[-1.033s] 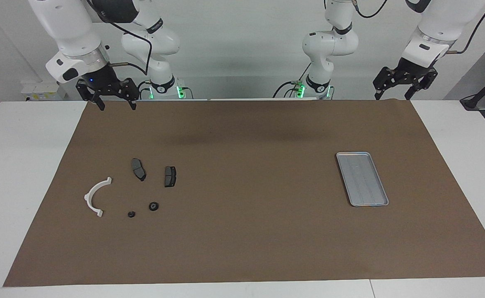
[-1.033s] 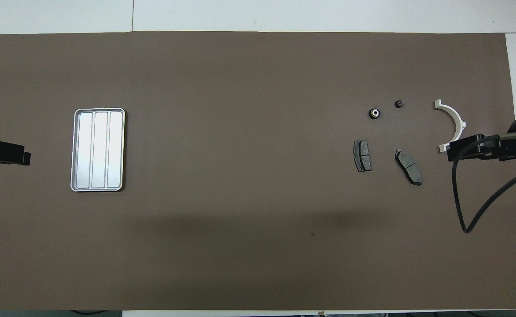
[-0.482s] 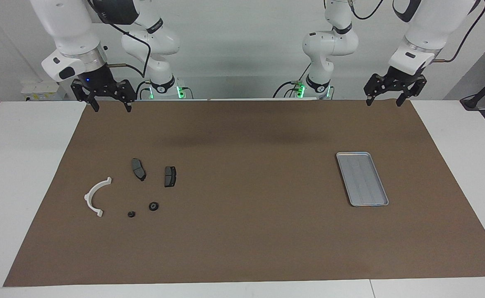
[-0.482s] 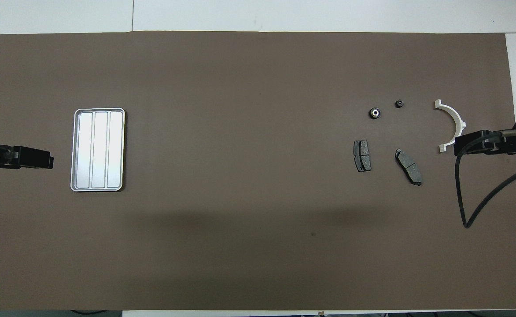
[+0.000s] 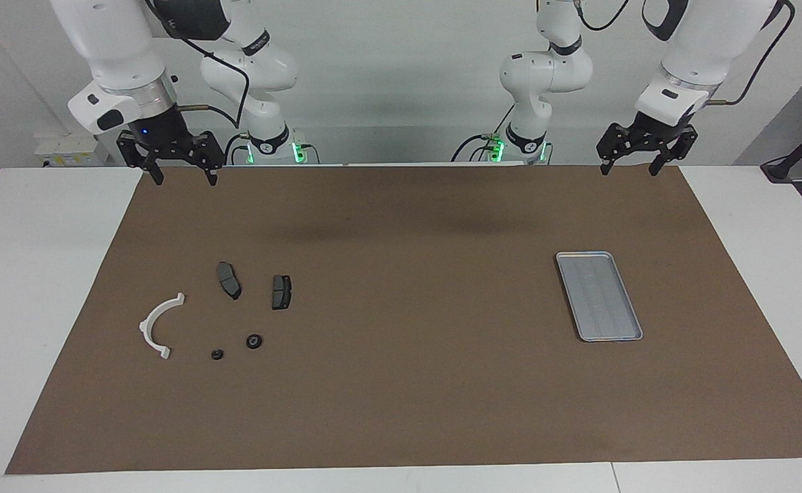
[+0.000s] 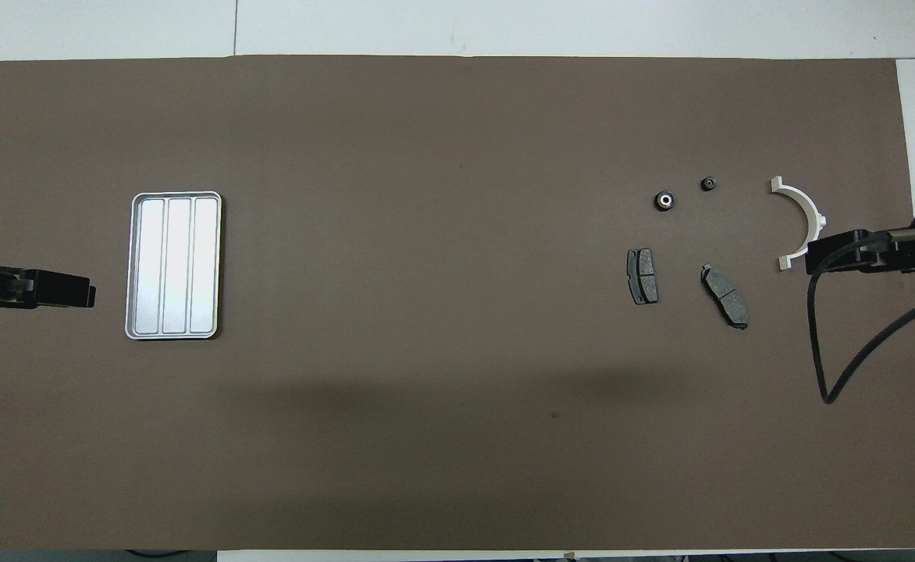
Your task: Place bearing gear from tray to pile
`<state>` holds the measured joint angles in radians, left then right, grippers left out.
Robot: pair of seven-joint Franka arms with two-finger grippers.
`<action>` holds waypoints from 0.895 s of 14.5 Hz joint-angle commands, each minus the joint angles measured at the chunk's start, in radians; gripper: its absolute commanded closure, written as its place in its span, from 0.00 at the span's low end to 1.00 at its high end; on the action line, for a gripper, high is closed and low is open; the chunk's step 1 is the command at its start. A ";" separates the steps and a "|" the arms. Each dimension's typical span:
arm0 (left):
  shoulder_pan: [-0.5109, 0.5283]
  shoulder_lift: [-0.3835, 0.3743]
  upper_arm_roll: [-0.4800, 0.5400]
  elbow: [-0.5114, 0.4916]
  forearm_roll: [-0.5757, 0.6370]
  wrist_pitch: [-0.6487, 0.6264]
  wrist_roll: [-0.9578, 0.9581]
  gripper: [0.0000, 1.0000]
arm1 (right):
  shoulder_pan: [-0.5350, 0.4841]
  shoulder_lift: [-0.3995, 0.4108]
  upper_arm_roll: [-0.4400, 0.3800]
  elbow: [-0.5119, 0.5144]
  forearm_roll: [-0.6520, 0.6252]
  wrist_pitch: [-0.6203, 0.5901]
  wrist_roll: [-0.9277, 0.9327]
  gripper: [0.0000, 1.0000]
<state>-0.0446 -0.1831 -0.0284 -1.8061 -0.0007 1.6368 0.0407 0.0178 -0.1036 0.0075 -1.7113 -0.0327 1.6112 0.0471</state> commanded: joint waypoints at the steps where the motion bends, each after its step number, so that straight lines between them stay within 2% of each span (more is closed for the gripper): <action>1: 0.005 -0.021 -0.001 -0.025 -0.005 0.028 0.007 0.00 | -0.013 -0.001 0.012 0.006 -0.013 0.012 -0.027 0.00; 13: 0.006 -0.018 -0.001 -0.016 -0.005 0.044 0.007 0.00 | -0.018 -0.002 0.011 0.006 -0.010 0.012 -0.026 0.00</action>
